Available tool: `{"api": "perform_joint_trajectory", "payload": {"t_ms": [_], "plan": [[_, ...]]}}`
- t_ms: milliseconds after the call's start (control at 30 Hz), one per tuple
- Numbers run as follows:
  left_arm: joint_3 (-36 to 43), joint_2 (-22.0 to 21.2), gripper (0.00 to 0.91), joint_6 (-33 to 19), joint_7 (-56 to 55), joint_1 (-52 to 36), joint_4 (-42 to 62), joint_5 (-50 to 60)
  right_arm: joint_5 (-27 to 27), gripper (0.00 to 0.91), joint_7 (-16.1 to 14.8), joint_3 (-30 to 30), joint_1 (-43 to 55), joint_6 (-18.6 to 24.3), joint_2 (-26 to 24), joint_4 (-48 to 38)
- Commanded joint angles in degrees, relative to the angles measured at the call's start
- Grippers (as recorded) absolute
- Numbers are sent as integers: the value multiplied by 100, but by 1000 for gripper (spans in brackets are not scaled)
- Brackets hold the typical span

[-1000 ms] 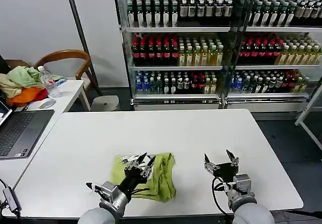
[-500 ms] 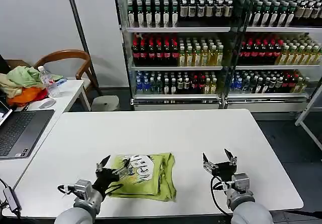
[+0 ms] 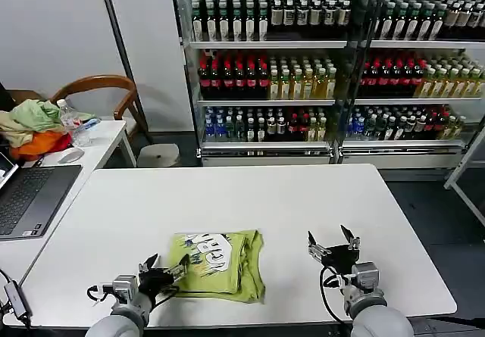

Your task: Fold and organize the clothes.

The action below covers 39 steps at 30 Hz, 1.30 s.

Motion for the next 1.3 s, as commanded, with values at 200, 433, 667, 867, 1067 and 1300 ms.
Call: {"api": "perform_joint_trajectory", "payload": {"t_ms": [200,433,667,867,1067,1300], "plan": [[129,-127,50,-45,-149,74,30,-204,-14,907,12,5,1,-4,22,-19],[243,-215,50,-174,-127,36,98,-127,-30,907,22,-2,-4,-12,28,-3],[-5,-132,40,-147,13,9,-59,33,-41,907,24,-2,2,-13,30,7],[-1008,175,40,428,87,88,-632,-249,-39,907,18,-9,54,-9,31,-10],[-2726,730,40,853,165,427,-627,-861,-31,907,-5,-10,73,29,50,-34],[-4702,1633,40,858,513,1421,-222,-1219,-18,907,-27,-29,120,93,61,-36]]}}
